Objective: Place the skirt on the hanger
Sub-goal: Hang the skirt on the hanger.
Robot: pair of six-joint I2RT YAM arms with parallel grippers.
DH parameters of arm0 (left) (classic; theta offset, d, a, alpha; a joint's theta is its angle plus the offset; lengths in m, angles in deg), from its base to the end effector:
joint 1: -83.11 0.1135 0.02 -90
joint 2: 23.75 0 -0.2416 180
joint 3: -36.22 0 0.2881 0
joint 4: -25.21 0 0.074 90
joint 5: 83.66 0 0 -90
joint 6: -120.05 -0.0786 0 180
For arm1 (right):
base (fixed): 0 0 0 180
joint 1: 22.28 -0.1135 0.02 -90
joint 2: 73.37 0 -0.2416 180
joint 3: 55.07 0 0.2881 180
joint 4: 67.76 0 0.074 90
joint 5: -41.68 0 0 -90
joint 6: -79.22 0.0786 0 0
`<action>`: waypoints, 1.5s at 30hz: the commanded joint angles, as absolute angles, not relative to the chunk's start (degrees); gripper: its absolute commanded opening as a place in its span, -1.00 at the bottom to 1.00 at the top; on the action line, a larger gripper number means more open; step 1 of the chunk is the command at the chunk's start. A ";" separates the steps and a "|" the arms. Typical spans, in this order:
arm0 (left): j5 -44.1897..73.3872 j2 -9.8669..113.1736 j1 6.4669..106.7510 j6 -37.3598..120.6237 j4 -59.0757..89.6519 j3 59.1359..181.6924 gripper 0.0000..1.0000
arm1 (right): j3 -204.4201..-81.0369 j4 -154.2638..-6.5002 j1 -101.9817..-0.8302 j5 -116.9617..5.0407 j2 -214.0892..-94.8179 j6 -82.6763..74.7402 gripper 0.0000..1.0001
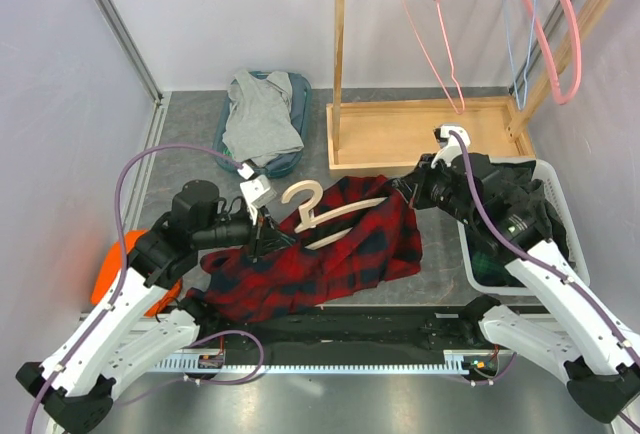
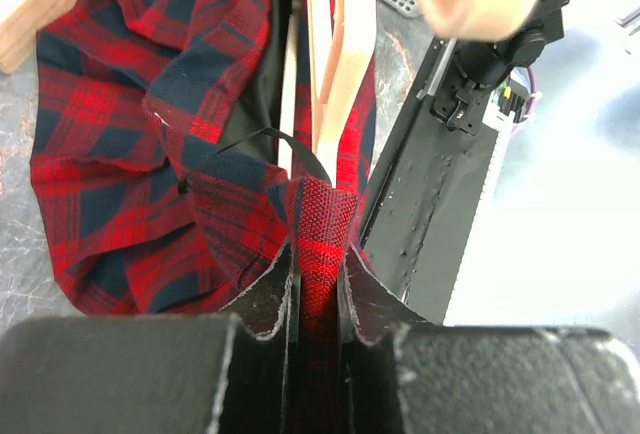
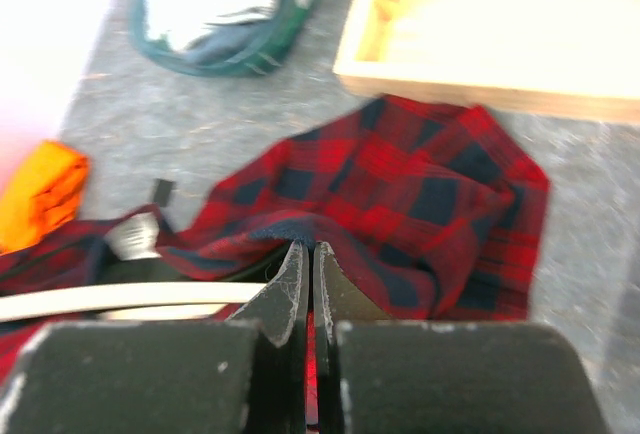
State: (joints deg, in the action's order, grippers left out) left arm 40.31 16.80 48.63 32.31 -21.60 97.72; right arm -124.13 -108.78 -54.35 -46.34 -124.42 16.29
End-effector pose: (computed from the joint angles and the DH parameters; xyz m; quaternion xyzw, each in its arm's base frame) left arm 0.1653 -0.1668 0.3129 0.3739 0.7356 -0.3950 0.4039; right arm 0.2408 0.1477 0.3308 -0.0268 0.8334 0.2598 0.4870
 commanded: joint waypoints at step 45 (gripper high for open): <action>53.79 37.33 43.38 42.27 14.41 90.43 -0.97 | -115.97 -97.03 -64.38 -71.17 -129.53 0.29 0.37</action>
State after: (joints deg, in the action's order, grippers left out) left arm 49.10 37.15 43.58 40.16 6.35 89.08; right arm -115.80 -103.01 -63.18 -68.22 -126.54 2.71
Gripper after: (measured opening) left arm 0.161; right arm 0.681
